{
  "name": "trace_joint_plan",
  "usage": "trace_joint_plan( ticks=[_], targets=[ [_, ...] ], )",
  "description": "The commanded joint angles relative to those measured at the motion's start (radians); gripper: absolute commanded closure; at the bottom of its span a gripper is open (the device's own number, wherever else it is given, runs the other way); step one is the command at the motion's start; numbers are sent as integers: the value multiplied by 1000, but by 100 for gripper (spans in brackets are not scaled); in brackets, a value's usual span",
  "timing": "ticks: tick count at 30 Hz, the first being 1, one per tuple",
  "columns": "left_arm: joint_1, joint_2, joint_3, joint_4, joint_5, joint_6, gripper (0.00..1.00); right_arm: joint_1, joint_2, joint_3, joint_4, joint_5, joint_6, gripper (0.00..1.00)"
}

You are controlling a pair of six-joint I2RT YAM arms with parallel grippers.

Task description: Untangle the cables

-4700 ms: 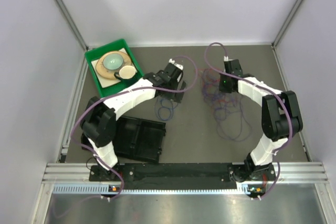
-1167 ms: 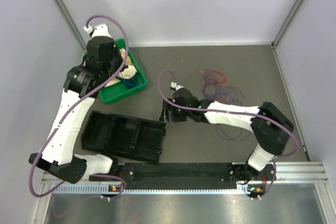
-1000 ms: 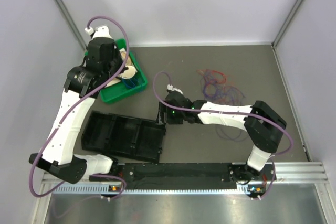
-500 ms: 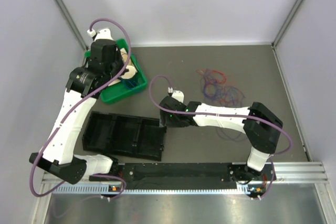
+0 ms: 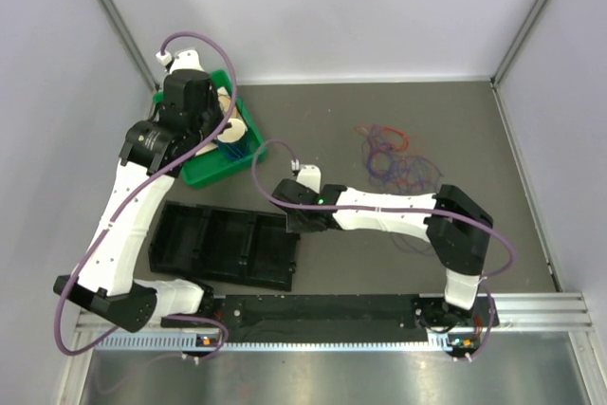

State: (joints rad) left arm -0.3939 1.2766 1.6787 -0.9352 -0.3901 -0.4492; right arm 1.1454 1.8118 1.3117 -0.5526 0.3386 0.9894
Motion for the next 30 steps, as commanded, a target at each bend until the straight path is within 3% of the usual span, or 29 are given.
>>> trace_joint_plan(
  ticks=[1,9,20,24,26,30],
  targets=[
    [4,-3,9,58,5,10,100,7,61,121,-38,95,-38,71],
    [6,-20,3,64,13,18,100,-44,153,228,-55,146,-116,78],
    [6,-28,16,10,-15,29,100,-176,265,359,157,119,-415,75],
    [6,-45,-20,-30,-12,3,100,-211,313,469,135,74,-449,62],
    [4,-69,-62,-36,-6,-8,100,-214,288,472,151,65,-466,58],
    [4,-105,-89,-108,-18,-5,100,-216,216,448,152,28,-477,40]
  ],
)
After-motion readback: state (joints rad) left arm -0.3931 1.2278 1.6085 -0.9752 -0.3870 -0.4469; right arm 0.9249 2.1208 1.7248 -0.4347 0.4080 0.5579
